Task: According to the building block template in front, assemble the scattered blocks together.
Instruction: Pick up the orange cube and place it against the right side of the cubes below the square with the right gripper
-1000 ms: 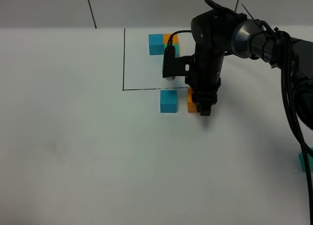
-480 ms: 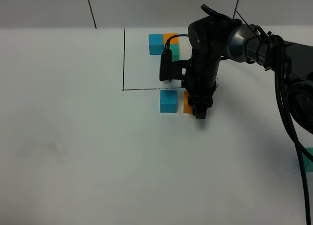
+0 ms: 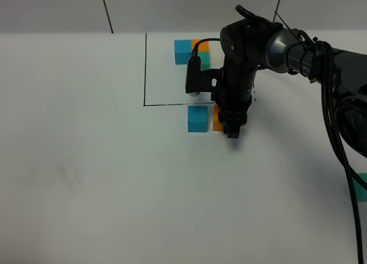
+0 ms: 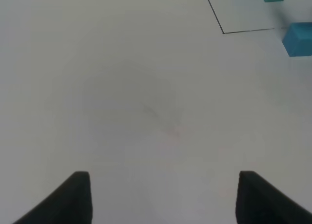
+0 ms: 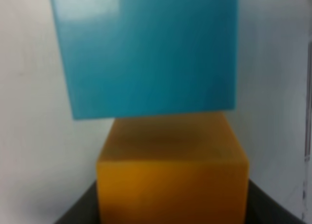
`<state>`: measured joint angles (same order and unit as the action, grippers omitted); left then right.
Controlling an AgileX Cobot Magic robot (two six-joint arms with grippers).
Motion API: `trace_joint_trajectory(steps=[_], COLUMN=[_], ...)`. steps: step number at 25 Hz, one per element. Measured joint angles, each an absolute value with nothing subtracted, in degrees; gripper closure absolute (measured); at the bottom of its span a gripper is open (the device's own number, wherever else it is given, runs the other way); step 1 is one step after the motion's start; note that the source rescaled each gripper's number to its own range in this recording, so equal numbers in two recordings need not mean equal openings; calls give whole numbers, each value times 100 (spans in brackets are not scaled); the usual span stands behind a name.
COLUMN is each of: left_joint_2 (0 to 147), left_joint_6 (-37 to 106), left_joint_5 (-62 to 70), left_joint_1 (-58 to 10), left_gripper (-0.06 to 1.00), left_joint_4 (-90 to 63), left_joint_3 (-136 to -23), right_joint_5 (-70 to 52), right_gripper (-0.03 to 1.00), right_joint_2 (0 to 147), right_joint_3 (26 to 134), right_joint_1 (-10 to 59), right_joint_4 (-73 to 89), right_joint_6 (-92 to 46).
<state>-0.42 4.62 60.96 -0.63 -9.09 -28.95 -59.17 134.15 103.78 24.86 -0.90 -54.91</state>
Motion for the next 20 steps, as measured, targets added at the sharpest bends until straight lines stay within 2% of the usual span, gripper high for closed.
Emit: trace_joint_trajectory(steps=[20], left_joint_2=[-42], left_joint_6=[462], left_joint_5=[6096], left_joint_1=[-63], left_gripper=[58], left_joint_4=[-909], left_joint_3=[-2895], right_joint_5=[-5911], right_gripper=[95], right_joint_2=[13521], right_joint_3=[10423], right_joint_1=[2597], right_joint_4=[-101], right_joint_6=[-5491])
